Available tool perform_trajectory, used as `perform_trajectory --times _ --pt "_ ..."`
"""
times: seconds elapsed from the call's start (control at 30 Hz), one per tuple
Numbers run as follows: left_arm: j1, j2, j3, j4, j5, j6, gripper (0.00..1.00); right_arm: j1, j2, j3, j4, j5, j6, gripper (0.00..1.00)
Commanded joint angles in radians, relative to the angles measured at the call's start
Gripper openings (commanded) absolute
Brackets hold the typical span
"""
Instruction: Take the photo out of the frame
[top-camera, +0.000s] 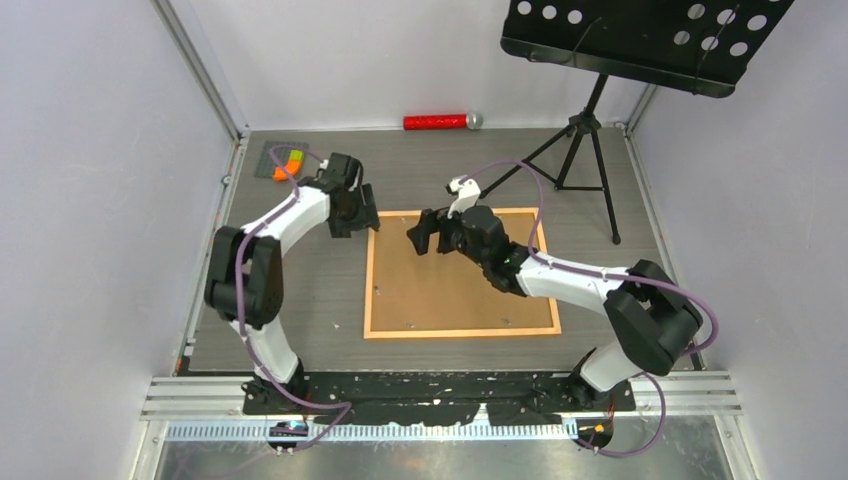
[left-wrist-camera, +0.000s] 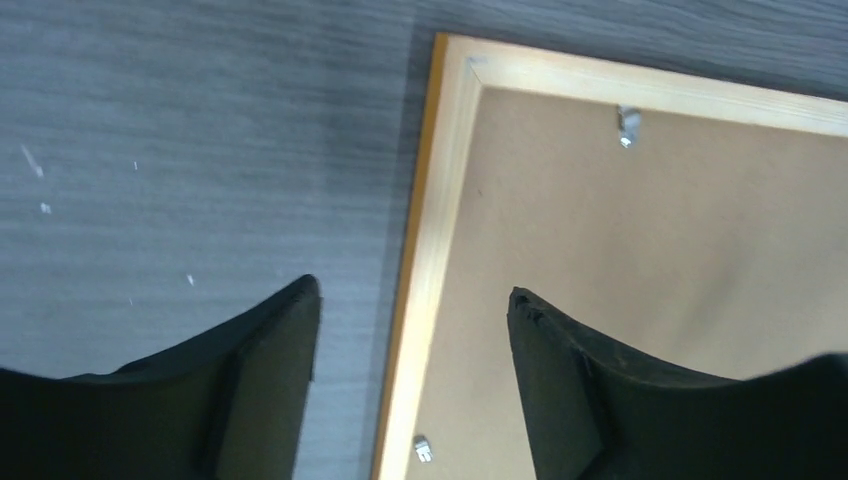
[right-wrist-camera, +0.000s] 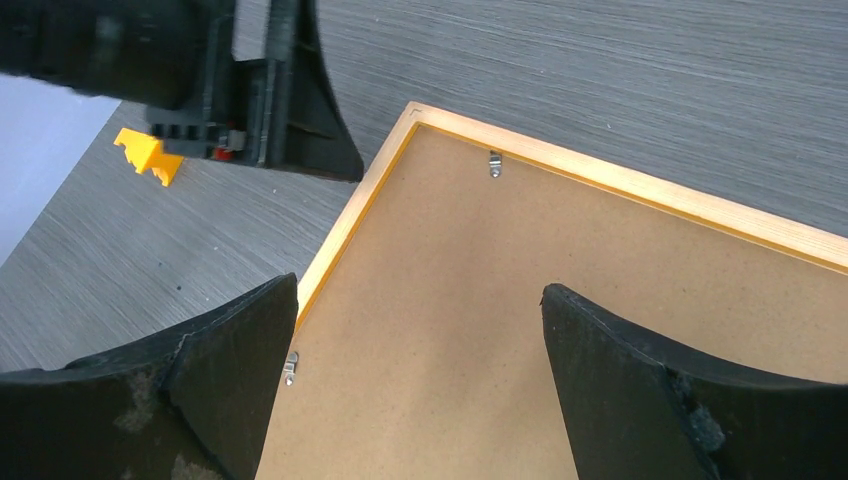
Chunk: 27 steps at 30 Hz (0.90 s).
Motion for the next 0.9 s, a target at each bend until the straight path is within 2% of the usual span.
perform_trajectory --times 0.0,0.13,0.3,0.37,0.4,0.47,0.67,0.87 --pt "0.004 0.12 0.125 -0.077 -0.035 0.086 0.65 0.0 -0.075 -0.018 0.001 0.03 -0.025 0.96" --pt "0.003 0.2 0.186 -0.085 -0.013 0.088 0.56 0.0 -0.095 -0.047 -0.003 0.063 -0.026 0.96" --pt "-0.022 0.269 0.227 -0.114 -0.038 0.086 0.39 -0.001 -0.11 -0.08 -0.007 0.099 -0.023 0.96" --pt "-0.033 0.295 0.232 -0.129 -0.041 0.08 0.25 0.0 -0.105 -0.084 -0.001 0.1 -0.035 0.96" --pt "-0.038 0.308 0.228 -0.137 -0.041 0.07 0.12 0.0 -0.1 -0.078 0.001 0.092 -0.05 0.96" --pt "-0.042 0.307 0.211 -0.151 -0.04 0.05 0.0 0.001 -0.075 -0.044 -0.02 0.062 -0.104 0.96" --pt "-0.043 0.18 0.003 -0.107 -0.017 -0.065 0.0 0.007 0.069 0.108 -0.163 0.03 -0.222 0.97" --pt "-0.042 0.043 -0.228 -0.021 0.025 -0.21 0.0 0.027 0.194 0.213 -0.183 -0.051 -0.223 1.0"
